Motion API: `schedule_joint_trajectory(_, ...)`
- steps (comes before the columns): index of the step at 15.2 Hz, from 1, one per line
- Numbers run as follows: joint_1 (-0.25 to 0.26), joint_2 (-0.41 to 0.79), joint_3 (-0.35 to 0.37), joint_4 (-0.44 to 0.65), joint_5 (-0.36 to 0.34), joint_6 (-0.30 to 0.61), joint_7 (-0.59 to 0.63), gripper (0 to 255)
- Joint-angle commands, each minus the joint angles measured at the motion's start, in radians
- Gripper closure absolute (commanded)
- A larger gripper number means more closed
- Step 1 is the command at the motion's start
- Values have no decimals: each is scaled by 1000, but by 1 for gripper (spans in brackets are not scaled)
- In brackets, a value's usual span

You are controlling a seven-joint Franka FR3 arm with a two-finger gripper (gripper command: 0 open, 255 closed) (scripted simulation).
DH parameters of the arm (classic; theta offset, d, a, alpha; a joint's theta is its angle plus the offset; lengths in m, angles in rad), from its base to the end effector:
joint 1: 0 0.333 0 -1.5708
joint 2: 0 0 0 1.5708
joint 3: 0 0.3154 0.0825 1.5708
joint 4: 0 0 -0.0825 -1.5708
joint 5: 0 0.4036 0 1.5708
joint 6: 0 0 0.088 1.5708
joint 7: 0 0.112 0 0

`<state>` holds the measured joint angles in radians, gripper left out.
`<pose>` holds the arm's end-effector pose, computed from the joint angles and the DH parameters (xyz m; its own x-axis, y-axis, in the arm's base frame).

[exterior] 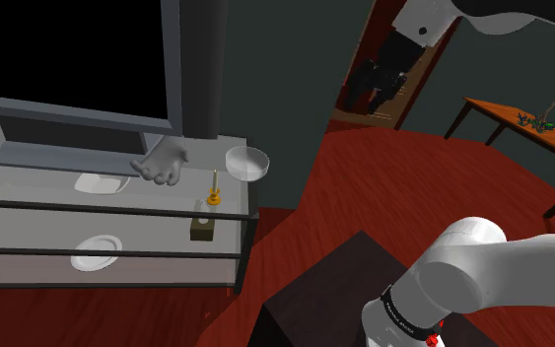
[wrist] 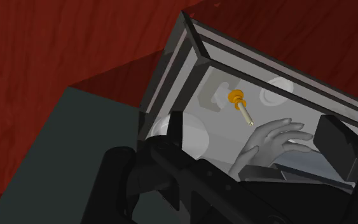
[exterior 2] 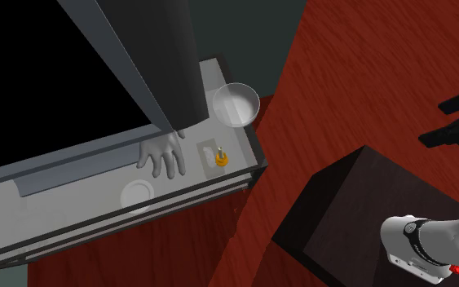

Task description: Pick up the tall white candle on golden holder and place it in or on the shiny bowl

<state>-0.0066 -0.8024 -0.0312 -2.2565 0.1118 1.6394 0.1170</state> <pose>0.3289 -0.0046 0.6473 0.9738 -0.1550 0.1666 -0.1296 -0.9796 -0.1536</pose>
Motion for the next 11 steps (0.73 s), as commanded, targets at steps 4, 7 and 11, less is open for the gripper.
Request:
schedule_joint_trajectory(4,5,56,35,-37,8,94,25,0)
schedule_joint_trajectory(7,9,124,70,-61,12,188,52,0)
schedule_joint_trajectory(11,12,231,115,-74,12,309,89,0)
